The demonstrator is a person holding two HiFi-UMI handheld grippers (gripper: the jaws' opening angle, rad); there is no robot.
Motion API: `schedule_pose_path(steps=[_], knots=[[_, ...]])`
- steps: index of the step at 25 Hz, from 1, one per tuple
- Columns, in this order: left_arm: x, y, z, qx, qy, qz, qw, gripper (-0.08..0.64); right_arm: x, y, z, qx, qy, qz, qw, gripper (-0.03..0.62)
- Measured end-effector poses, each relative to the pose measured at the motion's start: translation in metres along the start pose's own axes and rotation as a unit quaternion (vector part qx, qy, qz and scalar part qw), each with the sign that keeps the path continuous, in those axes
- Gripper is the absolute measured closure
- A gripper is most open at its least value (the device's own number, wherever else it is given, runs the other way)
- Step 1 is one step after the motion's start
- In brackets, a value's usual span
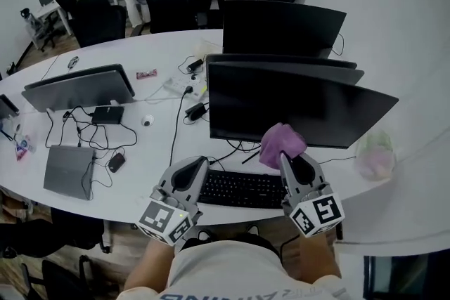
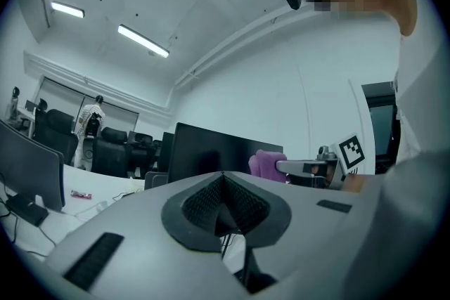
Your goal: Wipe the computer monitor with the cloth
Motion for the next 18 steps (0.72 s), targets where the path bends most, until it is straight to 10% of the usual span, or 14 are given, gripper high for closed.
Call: schedule_pose_path(steps=[18], knots=[[-0.042, -0.012, 0.028, -0.015, 0.049, 0.006, 0.9987, 0.552, 0.062, -0.043, 0.042, 0.014, 0.079, 0.051, 0.996, 0.525]])
Point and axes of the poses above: the fingertips, and each gripper's own axes: x backward along the fingers, z to its right, y out of its underside, the point moved 10 cm from there along x, backward along the fingers, and after that the axes turned 9 degrees about x, right-handed, at the moved point
